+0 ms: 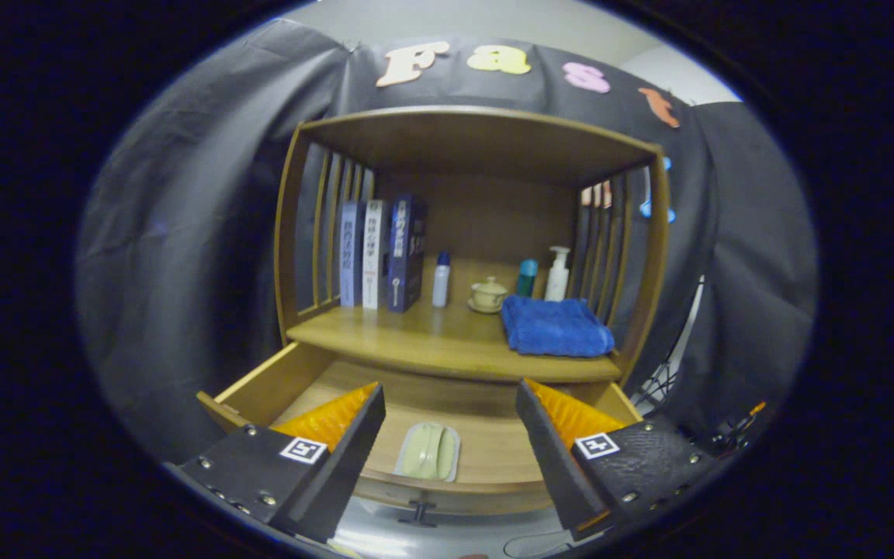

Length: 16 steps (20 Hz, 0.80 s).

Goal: Pull open the drawer, take out the items inside it, and place them on the countertop above the cabinet.

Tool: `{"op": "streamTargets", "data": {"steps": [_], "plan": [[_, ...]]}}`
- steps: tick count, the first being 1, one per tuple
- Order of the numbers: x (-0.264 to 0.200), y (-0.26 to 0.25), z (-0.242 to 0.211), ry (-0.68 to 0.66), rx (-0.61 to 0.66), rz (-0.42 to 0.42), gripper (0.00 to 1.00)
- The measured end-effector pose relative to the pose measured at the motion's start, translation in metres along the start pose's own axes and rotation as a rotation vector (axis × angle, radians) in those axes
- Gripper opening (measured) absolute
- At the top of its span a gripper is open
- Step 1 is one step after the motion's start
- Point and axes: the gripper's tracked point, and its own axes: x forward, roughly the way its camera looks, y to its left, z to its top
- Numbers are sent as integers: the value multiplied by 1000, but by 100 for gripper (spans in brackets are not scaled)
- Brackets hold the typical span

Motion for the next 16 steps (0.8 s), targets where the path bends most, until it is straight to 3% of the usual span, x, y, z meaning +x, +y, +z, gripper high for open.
{"op": "streamTargets", "data": {"steps": [4,10,16], "plan": [[35,11,-35,212,-17,70,100],[63,13,-94,439,-55,82,99],[82,11,-102,508,6,71,99]]}}
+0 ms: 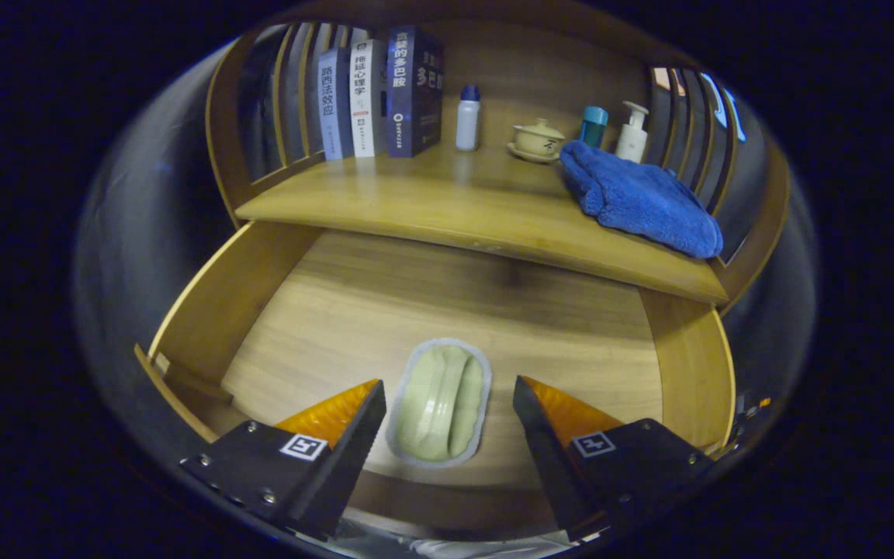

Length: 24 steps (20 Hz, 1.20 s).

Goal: Pull open the drawer, take out the items inside it, and place them on the countertop above the cabinet.

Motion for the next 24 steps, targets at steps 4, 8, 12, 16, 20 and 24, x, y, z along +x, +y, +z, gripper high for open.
{"op": "streamTargets", "data": {"steps": [4,8,12,16,20,24], "plan": [[13,-2,-1,42,87,-1,75],[22,8,-14,115,156,46,41],[15,2,-8,89,254,35,10],[-17,1,18,-20,268,75,10],[-57,-7,47,-128,264,75,10],[-100,-17,86,-287,226,44,10]]}}
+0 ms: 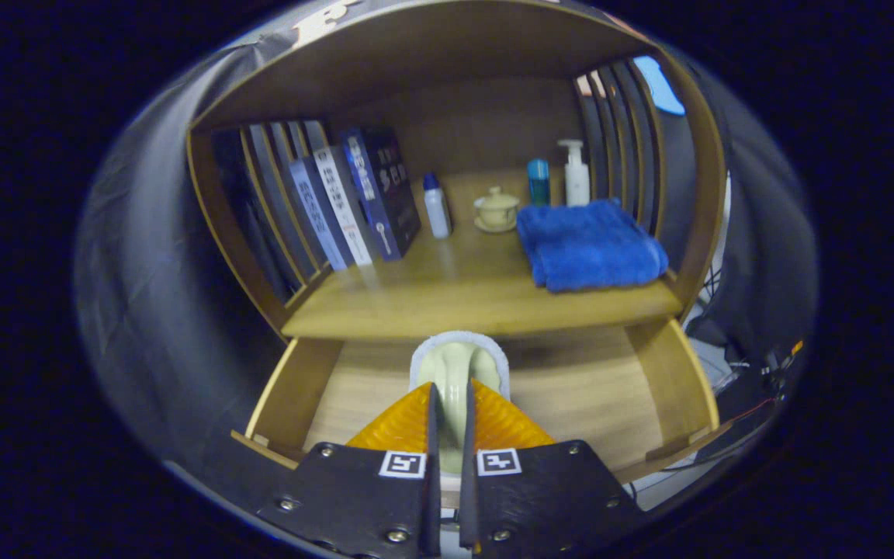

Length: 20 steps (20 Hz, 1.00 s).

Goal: Pull open the drawer, take out the items inside it, and place them on the countertop above the cabinet.

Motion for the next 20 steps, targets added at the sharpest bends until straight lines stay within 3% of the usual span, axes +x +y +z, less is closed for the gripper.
{"op": "streamTargets", "data": {"steps": [9,12,20], "plan": [[-43,25,110,-399,-53,5,10],[-26,25,118,-403,-34,4,10],[72,0,118,-367,22,-56,10]]}}
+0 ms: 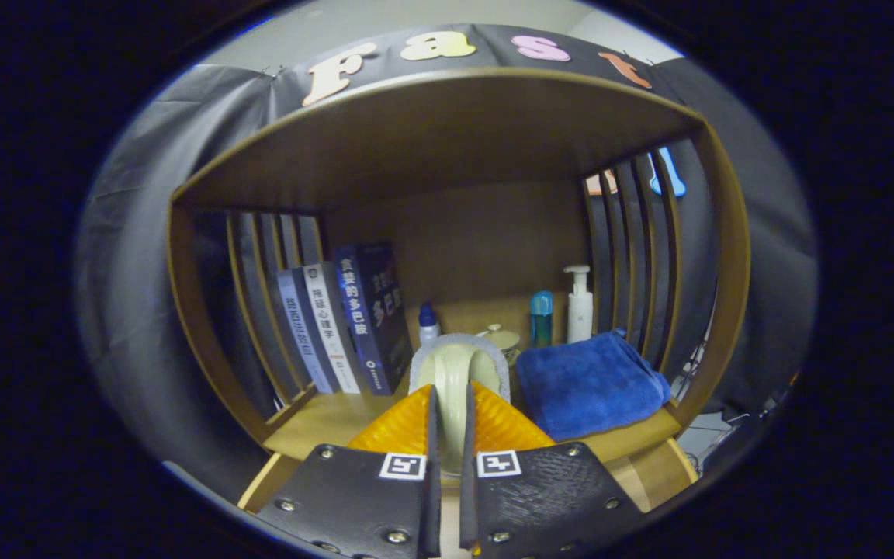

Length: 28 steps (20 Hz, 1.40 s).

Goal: Pull open the drawer, take out the items inside it, and place them on the countertop above the cabinet.

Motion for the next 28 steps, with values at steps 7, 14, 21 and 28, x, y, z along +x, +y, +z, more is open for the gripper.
{"op": "streamTargets", "data": {"steps": [7,14,21,28], "plan": [[55,-9,-50,78,29,-33,10],[76,-9,-46,49,86,-59,13],[86,-6,-78,130,52,-77,21],[68,-5,-82,140,-15,-84,88]]}}
